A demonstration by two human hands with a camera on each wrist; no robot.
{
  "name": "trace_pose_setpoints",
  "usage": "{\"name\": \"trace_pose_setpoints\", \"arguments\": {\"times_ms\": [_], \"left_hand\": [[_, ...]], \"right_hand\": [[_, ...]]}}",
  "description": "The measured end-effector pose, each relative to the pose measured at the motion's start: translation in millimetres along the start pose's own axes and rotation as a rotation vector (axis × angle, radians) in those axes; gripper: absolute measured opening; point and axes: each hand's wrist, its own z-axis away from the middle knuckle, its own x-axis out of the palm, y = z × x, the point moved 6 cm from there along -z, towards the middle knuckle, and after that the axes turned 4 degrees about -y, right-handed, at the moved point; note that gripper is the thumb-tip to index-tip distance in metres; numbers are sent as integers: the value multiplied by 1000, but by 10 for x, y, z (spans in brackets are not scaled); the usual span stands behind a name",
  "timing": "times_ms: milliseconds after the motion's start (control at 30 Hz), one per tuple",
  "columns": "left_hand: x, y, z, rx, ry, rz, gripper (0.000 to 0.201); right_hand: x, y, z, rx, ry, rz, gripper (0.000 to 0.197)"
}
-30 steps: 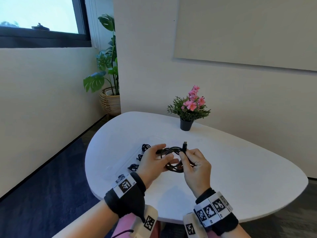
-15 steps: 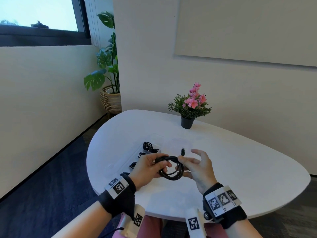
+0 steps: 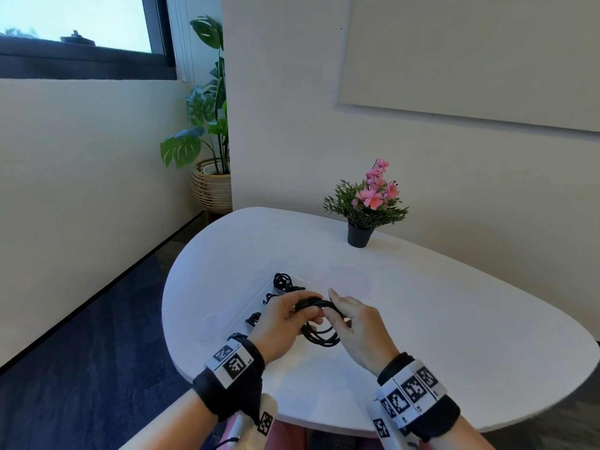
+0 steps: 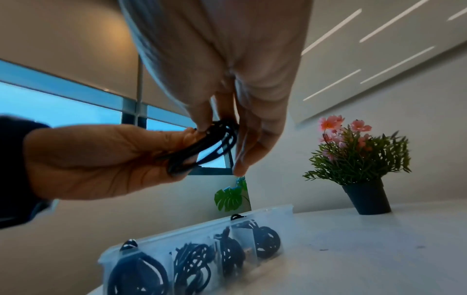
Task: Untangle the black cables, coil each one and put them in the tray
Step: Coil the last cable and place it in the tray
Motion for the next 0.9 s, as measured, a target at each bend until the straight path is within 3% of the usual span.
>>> {"name": "trace_pose_setpoints", "arguments": {"times_ms": [167,300,367,500,567,733,900], "left_hand": [[-145,-111,-112,77,16,-355,23],[-291,-226,-140,26,68,-439,23],[-469,-216,-134,27,160,-445,22],[-876,-200,-87,29,297,-404,19],[-1114,-253,-25,15,411,-380,18],[-1613,-574,208,-119,596,-405,20],[-1839,-907,385,-313,569,-424,22]], "right_hand": [[-6,16,-188,28,-262,46,17],[-32,13,-487,24,-404,173,18],[-103,6,-704,18,-353,198,17],[-207,113,-1144,53,0,155,19],[-106,202,-1314,69,83,163,23],[240,293,-1663,60,32,278,26],[560,309,-1919,40,-139,626,27]]}}
